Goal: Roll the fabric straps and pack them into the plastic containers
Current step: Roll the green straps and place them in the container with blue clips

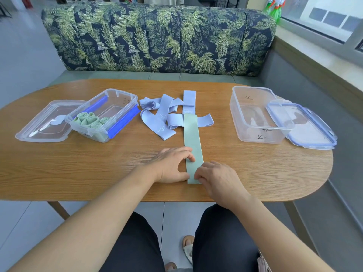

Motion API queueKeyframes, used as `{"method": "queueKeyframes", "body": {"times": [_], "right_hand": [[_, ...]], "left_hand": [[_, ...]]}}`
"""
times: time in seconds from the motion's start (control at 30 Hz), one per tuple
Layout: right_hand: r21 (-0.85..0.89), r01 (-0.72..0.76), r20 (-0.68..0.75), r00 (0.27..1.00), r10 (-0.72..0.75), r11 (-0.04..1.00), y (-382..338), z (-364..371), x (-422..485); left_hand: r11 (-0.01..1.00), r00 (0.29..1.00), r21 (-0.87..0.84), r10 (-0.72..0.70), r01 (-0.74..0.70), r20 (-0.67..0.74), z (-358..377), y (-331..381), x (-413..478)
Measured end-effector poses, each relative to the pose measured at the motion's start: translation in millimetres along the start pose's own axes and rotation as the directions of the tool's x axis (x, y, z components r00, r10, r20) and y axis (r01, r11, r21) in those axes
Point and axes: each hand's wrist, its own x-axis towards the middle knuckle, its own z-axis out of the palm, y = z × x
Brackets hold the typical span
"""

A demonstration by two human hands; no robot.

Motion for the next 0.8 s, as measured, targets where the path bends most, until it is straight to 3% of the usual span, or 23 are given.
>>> {"method": "queueKeyframes", "body": {"times": [0.3, 0.47, 0.63, 0.8], "right_hand": [[-0.022, 0.001, 0.011, 1.000, 0.000, 1.000, 4, 4, 5], [0.008, 0.004, 0.057, 0.998, -0.005, 1.000, 7, 2, 8], [0.044, -0.063, 0.044, 0.997, 0.061, 0.997, 7, 1, 9], [0.111, -0.146, 0.072, 0.988, 0.138, 0.983, 12, 2, 14]], "left_hand": [[0.998, 0.999, -0.055, -0.035, 0.037, 0.034, -5, 4, -1], [0.961, 0.992, -0.254, -0.099, 0.114, 0.072, -8, 7, -5], [0.991, 0.999, -0.124, -0.038, 0.042, 0.037, -7, 14, -9], [0.988, 0.996, -0.137, -0.066, 0.073, 0.055, 1, 7, -11]]}}
